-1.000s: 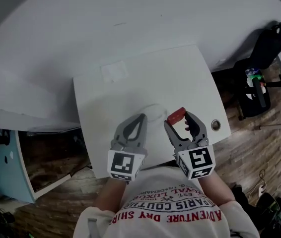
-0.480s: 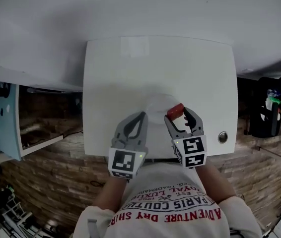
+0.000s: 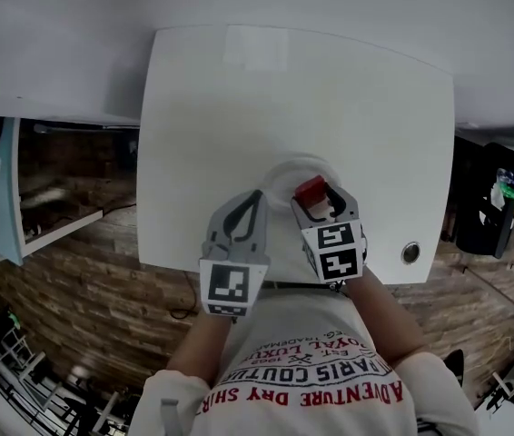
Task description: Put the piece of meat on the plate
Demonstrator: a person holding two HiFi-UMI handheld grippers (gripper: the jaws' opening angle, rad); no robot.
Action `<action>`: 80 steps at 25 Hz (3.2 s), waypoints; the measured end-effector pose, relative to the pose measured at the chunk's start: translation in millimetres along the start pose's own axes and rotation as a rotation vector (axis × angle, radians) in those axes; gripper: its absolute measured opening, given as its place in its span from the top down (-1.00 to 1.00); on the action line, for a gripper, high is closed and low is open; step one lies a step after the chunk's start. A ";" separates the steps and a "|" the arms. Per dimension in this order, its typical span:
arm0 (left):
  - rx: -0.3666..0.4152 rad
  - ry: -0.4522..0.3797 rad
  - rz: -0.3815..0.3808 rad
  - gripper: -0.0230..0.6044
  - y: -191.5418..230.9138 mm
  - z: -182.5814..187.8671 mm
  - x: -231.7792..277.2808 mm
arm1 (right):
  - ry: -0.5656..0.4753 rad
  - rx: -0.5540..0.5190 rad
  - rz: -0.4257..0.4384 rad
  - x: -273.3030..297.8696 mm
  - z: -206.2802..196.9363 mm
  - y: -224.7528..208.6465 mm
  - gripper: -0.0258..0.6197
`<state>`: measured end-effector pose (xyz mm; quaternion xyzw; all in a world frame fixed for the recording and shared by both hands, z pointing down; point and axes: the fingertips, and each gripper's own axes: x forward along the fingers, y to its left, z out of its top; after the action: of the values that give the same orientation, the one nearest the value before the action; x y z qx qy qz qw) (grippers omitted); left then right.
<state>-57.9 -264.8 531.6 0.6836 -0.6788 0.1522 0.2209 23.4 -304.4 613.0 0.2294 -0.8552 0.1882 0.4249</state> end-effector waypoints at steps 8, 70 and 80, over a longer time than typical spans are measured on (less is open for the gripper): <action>-0.020 0.039 0.012 0.91 9.6 -19.5 16.9 | 0.064 -0.054 0.010 20.7 -0.6 3.0 0.04; 0.194 -0.478 -0.164 0.91 -20.5 196.4 -122.9 | -0.881 -0.196 -0.216 -246.1 164.2 56.9 0.88; 0.191 -0.474 -0.161 0.91 -20.0 189.4 -122.7 | -0.883 -0.228 -0.244 -244.6 163.9 57.9 0.88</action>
<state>-59.4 -255.9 305.3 0.7698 -0.6375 0.0331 0.0016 17.0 -284.5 313.6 0.3384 -0.9361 -0.0737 0.0620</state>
